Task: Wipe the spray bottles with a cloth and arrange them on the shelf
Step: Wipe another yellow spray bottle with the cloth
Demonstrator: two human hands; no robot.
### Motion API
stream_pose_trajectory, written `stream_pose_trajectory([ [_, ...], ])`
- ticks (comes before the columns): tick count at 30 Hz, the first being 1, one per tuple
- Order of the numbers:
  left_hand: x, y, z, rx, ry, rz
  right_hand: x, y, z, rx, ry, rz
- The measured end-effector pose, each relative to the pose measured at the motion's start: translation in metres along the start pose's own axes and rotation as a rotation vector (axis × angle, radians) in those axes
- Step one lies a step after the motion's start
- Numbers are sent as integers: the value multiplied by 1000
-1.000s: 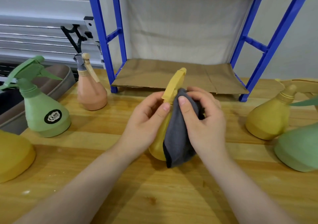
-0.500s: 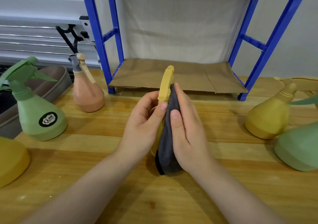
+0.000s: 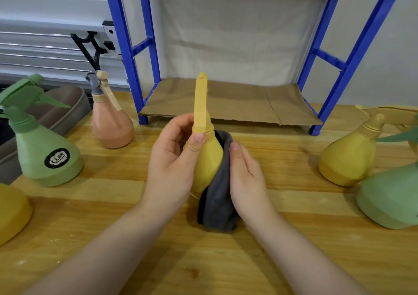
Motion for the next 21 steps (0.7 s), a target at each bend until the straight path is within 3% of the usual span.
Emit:
stream_pose_trajectory([
  [10, -18, -13, -3, -120, 111, 134, -12, 2, 9, -21, 320, -280],
  [15, -11, -18, -5, -144, 82, 175, -23, 10, 15, -25, 446, -416],
  [18, -3, -13, -7, -108, 18, 208, -19, 4, 12, -93, 279, -321],
  [21, 5, -12, -9, -85, -56, 183, -1, -1, 8, -47, 89, -162],
])
Point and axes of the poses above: each hand's wrist, its own z-axis away from the middle knuckle, its own y-axis out of the palm, x = y × z, the point moved 8 cm from there along -z, towards the middle knuckle, and after that the axes turned 6 degrees about z, right-handed, at the moved point
